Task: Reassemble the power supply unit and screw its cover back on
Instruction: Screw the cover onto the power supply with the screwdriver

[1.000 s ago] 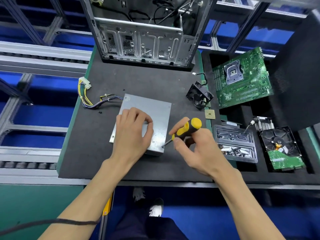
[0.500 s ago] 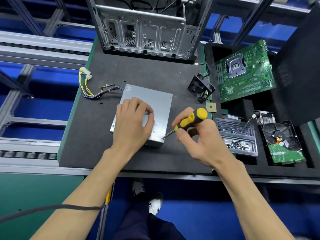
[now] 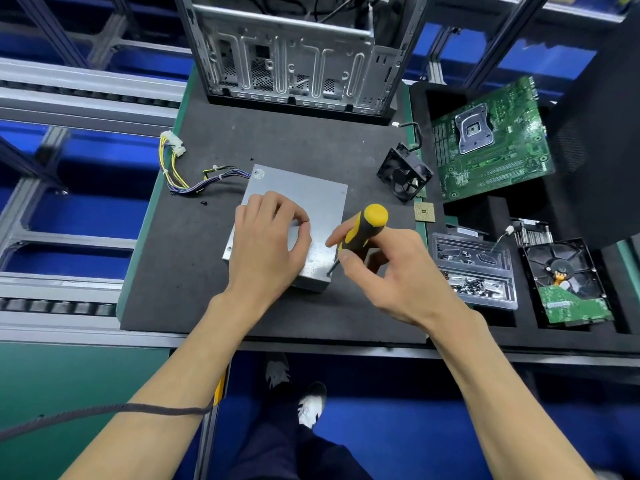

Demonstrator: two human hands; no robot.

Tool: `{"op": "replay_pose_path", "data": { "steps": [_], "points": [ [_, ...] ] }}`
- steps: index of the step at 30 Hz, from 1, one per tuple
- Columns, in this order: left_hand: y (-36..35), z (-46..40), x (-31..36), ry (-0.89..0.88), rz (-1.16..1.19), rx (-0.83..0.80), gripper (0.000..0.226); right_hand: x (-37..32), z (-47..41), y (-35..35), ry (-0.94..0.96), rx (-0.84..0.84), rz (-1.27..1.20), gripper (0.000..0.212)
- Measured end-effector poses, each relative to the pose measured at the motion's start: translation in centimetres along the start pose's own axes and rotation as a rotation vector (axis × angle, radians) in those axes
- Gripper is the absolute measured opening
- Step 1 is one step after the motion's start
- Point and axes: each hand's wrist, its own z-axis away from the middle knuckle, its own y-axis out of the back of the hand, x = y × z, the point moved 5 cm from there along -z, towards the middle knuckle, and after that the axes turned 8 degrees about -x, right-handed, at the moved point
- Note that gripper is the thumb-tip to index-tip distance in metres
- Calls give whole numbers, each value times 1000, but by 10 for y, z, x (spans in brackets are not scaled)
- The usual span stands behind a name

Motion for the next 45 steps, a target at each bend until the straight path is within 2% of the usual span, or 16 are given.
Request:
{"op": "replay_pose_path", "data": {
  "steps": [4, 7, 10, 14, 18, 24, 28, 33, 35, 38, 45],
  "points": [
    [0, 0, 1, -4, 5, 4, 6, -4, -5, -1, 67, 31, 44, 8],
    [0, 1, 0, 1, 8, 2, 5, -6, -8, -2, 82, 84, 34, 28],
    [1, 1, 1, 4, 10, -7, 5, -2, -10, -1, 23, 119, 46, 34],
    [2, 1, 2, 7, 8, -23, 7, -2, -11, -7, -23, 60, 42, 10],
    [4, 0, 3, 6, 16, -36, 10, -8, -12, -18, -35, -19, -90, 8],
    [3, 1, 2, -9, 14, 0, 7, -4, -5, -11, -65, -87, -155, 20],
    [1, 1, 0, -16, 1, 22, 6, -1, -6, -5, -50, -44, -136, 15],
    [0, 1, 0, -16, 5, 20, 5, 2, -8, -6, -23, 39, -122, 29],
    [0, 1, 0, -13, 6, 21, 5, 5, -8, -10, -45, 48, -123, 25],
    [0, 1, -1, 1, 1, 17, 8, 13, -7, -19, -100, 4, -103, 7],
    [1, 1, 1, -4, 8, 17, 7, 13, -4, -20, -136, -32, -312, 3]
  ]
}}
